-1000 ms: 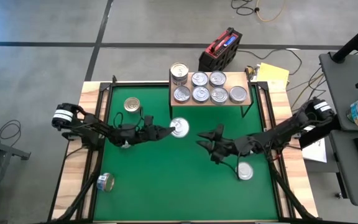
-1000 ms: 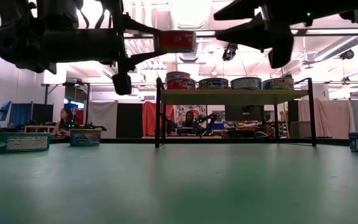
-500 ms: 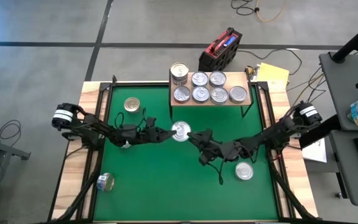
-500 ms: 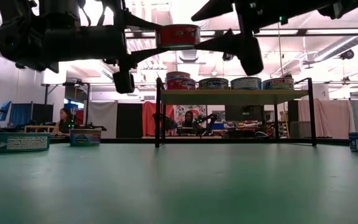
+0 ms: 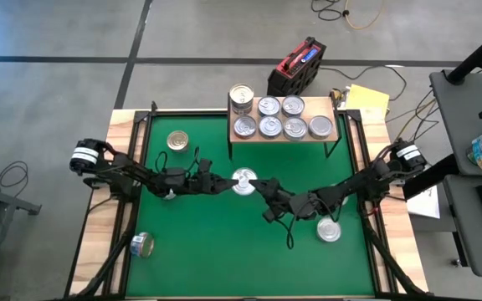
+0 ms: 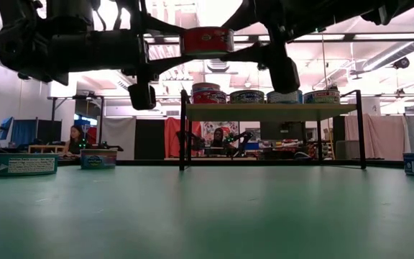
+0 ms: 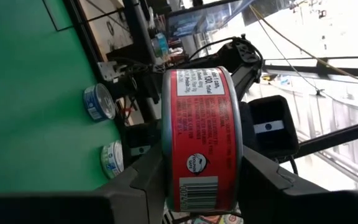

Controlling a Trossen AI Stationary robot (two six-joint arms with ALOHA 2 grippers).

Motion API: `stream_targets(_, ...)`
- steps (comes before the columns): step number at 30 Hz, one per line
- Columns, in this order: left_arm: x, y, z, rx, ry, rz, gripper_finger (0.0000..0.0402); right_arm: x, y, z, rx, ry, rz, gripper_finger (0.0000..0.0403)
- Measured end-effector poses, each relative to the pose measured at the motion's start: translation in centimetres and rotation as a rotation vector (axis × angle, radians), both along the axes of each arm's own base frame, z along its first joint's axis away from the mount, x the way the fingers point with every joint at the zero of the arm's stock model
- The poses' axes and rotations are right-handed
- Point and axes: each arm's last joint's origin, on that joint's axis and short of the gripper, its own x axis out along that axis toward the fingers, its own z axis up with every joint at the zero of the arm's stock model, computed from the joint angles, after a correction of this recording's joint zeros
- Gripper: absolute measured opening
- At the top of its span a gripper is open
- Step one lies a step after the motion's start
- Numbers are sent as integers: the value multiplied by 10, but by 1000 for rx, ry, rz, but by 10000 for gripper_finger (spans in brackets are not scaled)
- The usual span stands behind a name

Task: Stack canned seafood by type on shelf
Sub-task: Stack the red tuna can on top of the other red tuna can on the shelf

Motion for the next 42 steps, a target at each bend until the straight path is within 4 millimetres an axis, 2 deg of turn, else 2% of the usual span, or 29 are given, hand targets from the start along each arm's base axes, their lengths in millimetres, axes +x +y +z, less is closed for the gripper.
stream_targets(4,0,0,1,23,-4,3,163,0,0,1,-9,7,1,131)
stream_targets(5,0,0,1,35,-5,5,172,-1,0,1,-4,5,0,129)
stream_targets(11,0,2,1,121,0,23,200,-1,-1,1,0,0,-12,129)
stream_targets(26,0,21,6,376,-3,158,216,-4,-5,12,8,-49,-155,129)
stream_targets(33,-1,22,7,492,6,181,252,-9,-12,32,43,-128,-200,129)
stream_targets(42,-12,15,21,738,-31,196,252,-14,-30,48,52,-163,-237,129)
